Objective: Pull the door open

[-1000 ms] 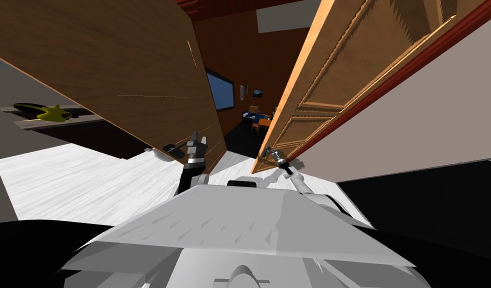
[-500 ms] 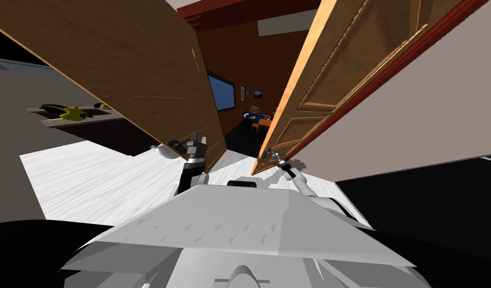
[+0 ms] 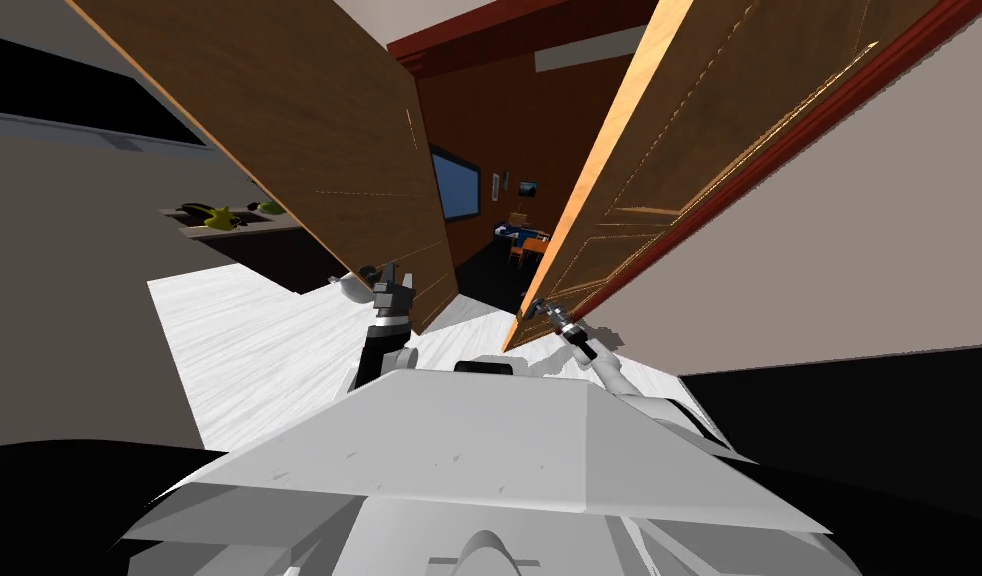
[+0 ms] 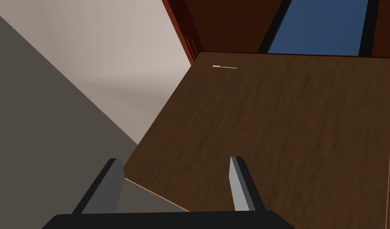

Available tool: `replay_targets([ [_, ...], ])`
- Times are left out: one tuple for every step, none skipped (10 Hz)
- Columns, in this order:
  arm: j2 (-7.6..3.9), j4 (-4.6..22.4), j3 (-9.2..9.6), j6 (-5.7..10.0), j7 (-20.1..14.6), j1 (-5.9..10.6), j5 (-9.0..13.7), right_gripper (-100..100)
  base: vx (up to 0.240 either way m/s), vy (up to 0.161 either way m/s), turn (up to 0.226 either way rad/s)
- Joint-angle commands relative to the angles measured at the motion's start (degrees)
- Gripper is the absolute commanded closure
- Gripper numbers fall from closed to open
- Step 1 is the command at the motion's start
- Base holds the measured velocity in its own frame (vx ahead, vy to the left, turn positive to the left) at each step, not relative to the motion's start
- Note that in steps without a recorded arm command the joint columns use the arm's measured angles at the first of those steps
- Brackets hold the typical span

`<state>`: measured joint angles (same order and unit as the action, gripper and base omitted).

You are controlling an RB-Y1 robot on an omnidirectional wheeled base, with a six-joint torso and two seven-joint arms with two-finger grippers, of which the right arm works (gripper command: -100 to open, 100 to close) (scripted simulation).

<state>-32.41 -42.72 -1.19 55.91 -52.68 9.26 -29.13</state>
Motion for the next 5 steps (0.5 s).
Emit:
replay_targets([
  [-0.95,-0.2,-0.06,1.75,-0.5,-1.07,0.1,100,-0.225,-0.148,0.192],
  [-1.44,0.1,-0.08,2.79,-0.7,-1.40,0.1,100,-0.198,-0.164,0.174],
  [-1.82,0.3,-0.09,3.60,-0.9,-1.65,0.1,100,-0.170,-0.147,0.131],
  [-2.08,0.4,-0.10,4.16,-1.0,-1.83,0.1,100,-0.164,-0.129,0.097],
  [-1.88,0.5,-0.03,3.75,-0.9,-1.64,0.1,100,-0.074,-0.057,0.015],
])
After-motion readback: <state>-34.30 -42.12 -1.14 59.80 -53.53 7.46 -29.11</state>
